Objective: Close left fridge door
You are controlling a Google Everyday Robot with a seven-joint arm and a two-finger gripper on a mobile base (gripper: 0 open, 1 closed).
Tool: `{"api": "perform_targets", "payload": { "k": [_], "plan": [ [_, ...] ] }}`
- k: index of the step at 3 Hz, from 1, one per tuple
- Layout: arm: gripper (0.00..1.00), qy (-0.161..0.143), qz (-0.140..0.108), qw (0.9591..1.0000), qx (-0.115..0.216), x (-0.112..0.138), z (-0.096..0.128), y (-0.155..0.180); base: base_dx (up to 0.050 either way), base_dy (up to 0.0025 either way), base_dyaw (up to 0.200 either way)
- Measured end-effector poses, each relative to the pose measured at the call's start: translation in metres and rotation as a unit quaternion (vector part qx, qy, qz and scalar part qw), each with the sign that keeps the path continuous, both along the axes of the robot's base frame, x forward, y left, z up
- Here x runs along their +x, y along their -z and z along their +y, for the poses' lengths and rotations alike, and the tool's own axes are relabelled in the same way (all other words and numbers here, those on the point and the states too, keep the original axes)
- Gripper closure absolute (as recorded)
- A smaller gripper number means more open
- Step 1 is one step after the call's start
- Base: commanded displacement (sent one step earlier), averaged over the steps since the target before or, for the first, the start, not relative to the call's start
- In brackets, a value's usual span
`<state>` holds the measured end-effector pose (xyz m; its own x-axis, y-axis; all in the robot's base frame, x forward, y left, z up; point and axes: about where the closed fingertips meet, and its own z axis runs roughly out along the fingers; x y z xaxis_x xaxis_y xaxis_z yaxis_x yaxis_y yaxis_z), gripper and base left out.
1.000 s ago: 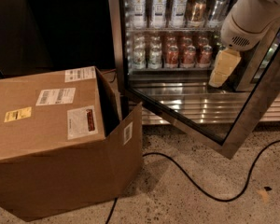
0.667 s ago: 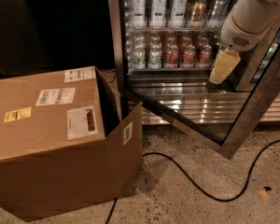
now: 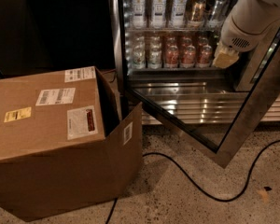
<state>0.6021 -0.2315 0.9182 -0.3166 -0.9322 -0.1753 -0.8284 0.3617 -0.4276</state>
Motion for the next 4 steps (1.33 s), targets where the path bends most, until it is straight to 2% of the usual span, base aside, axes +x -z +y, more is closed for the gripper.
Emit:
{"api": "perform_targets", "payload": {
  "k": [1, 2, 3, 4],
  "plan": [
    [1.00, 0.000, -0.001, 1.0000, 0.000, 0.000, 0.000, 0.000, 0.050, -0.00004, 0.001],
    [1.00, 0.000, -0.001, 1.0000, 0.000, 0.000, 0.000, 0.000, 0.000, -0.00002, -0.198],
    [1.00, 0.000, 0.000, 1.0000, -0.001, 0.000, 0.000, 0.000, 0.000, 0.00000, 0.000],
    [1.00, 0.006, 0.005, 0.9999, -0.013, 0.018, -0.002, -0.017, 0.000, 0.00000, 0.000]
  ]
}}
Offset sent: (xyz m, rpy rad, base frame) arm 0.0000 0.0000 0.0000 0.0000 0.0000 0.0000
